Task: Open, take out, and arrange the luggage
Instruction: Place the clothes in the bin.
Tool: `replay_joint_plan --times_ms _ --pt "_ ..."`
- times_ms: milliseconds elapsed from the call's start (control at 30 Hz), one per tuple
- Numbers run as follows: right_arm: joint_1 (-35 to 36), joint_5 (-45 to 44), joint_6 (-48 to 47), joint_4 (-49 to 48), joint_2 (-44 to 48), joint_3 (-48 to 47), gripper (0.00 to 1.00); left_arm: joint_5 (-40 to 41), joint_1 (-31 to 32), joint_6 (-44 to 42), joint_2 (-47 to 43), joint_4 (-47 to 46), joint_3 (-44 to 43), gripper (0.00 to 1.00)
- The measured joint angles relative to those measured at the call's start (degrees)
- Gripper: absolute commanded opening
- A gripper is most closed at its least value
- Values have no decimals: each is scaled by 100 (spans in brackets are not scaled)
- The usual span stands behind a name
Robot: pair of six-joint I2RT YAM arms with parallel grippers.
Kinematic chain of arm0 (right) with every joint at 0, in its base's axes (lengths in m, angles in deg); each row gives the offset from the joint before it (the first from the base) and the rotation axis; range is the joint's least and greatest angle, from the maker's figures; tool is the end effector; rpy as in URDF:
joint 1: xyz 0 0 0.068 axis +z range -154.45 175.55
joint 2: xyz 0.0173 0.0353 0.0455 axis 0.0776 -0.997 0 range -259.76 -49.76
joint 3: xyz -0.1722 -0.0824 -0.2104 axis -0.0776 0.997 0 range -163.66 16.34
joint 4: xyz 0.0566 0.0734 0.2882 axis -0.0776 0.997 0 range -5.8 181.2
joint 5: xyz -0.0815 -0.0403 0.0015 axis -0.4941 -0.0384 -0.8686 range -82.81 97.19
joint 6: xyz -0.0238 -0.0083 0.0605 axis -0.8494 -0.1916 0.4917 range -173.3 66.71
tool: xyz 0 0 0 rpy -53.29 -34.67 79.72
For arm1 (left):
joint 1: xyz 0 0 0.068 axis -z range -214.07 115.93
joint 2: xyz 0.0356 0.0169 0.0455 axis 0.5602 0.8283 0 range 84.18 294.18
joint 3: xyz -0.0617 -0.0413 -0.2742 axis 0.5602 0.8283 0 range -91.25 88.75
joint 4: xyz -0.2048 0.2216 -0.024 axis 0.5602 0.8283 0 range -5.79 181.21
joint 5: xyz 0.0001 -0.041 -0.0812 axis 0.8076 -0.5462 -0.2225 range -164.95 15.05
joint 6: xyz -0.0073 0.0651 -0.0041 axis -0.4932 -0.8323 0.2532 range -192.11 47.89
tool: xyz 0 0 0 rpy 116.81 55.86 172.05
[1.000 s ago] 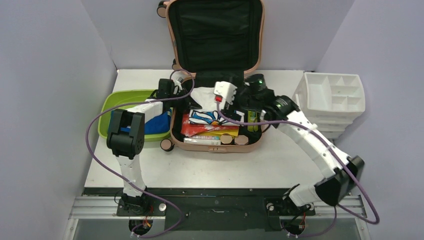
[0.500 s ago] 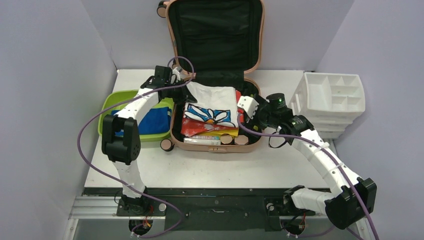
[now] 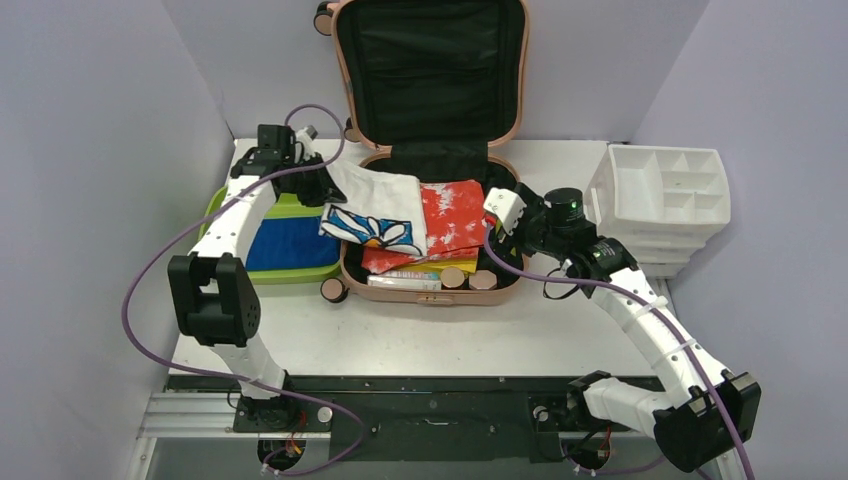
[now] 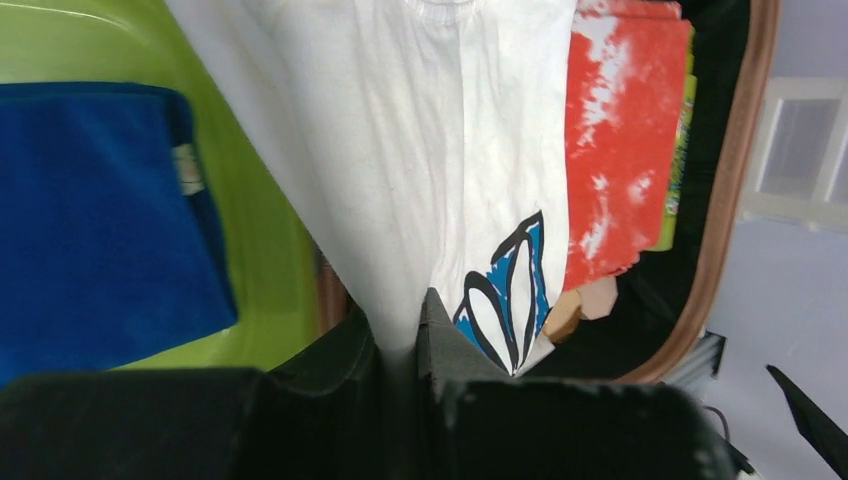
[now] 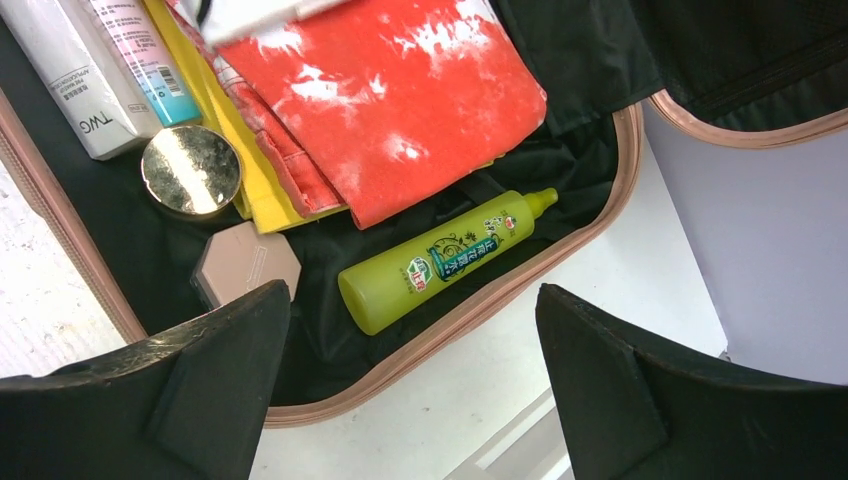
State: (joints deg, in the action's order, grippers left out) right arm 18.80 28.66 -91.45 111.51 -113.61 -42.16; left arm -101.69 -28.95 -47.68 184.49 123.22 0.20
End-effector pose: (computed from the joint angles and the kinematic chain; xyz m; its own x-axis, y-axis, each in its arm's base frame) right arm 0.2629 0.1335 0.3279 0.0119 -0.6207 -0.7840 -0.8180 0.4449 -0.3646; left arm 0.4363 -0.0624 0.2915 -0.8526 -0.2945 -0.4317 0.0115 0.8153 -0.5789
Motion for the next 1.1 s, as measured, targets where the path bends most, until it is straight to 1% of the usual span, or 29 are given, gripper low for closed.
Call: replay_joint_plan --times_ms 200,333,733,867,1000,1100 --pt "-4 52 35 -98 2 79 89 129 -826 -649 -74 155 0 0" --pt "-9 87 52 -109 11 144 89 271 -1193 -1040 -76 275 0 0" --pt "-79 155 52 -166 179 232 89 822 -1613 -1869 -79 590 20 0" --pt "-101 179 52 -197 203 264 89 1062 -1727 -2173 -79 625 146 0" --pt "-120 199 52 -199 249 289 89 1488 -1810 -2546 -76 592 337 0" --pt "-120 219 52 -201 260 291 90 1906 -1882 -2844 -20 402 522 0"
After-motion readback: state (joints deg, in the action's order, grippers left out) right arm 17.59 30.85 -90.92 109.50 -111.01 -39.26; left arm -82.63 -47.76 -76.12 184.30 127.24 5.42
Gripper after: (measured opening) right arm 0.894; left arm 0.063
